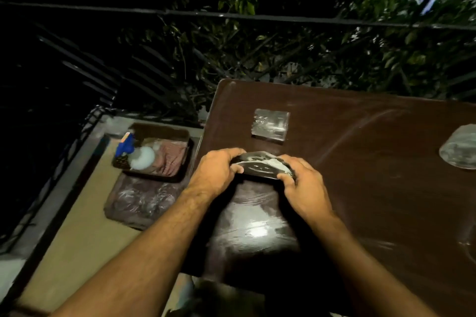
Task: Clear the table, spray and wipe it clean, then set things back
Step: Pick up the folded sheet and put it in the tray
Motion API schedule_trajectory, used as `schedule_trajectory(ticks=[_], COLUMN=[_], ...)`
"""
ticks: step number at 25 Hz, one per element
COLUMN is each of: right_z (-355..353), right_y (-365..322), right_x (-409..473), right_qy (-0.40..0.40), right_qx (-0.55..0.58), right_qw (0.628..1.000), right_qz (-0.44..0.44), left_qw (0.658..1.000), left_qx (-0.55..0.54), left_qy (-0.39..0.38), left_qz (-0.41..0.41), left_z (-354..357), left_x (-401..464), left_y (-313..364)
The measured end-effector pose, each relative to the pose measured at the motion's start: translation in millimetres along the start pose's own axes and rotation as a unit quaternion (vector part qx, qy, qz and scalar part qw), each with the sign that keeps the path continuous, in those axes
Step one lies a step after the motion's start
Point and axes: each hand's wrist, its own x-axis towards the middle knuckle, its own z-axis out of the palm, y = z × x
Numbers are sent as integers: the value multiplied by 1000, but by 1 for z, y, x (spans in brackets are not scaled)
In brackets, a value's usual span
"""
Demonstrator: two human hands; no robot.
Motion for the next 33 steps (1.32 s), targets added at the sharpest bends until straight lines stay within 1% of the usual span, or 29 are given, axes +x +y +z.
schedule_trajectory(ticks=[4, 8, 11, 13, 15, 17, 20, 23, 26, 29, 33], right_z=[73, 144, 197, 225, 248, 268, 290, 312, 335, 356, 379], right_y=[-66, -121, -159, -174, -185, -192, -193, -186, -175, -163, -147], right_x=[2, 12, 21, 24, 25, 23, 17, 14, 13, 17, 26], right_qy=[-30, -35, -43, -44, -48, -60, -92, -114, -111, -123, -137], right_qx=[13, 31, 37, 34, 37, 38, 51, 43, 25, 3, -23], right_qw=[999, 999, 998, 998, 998, 997, 994, 993, 993, 991, 988], right_qz=[-5, -11, -2, 5, 4, -10, -14, -6, 33, 52, 69], left_qw=[998, 995, 991, 990, 994, 997, 999, 997, 993, 993, 994], left_qx=[-35, -65, -75, -68, -32, 11, 20, -7, -39, -37, -16], left_qy=[7, 25, 37, 33, 37, 33, 10, 32, 25, 12, 5], left_qz=[-48, -71, -108, -117, -99, -73, -31, -65, -104, -116, -110], left_z=[-54, -104, -136, -149, -156, -160, -157, -143, -125, -111, -94], left_x=[-16, -19, -17, -16, -18, -22, -28, -31, -29, -22, -11], left_y=[-82, -156, -211, -240, -264, -286, -316, -341, -360, -379, -402])
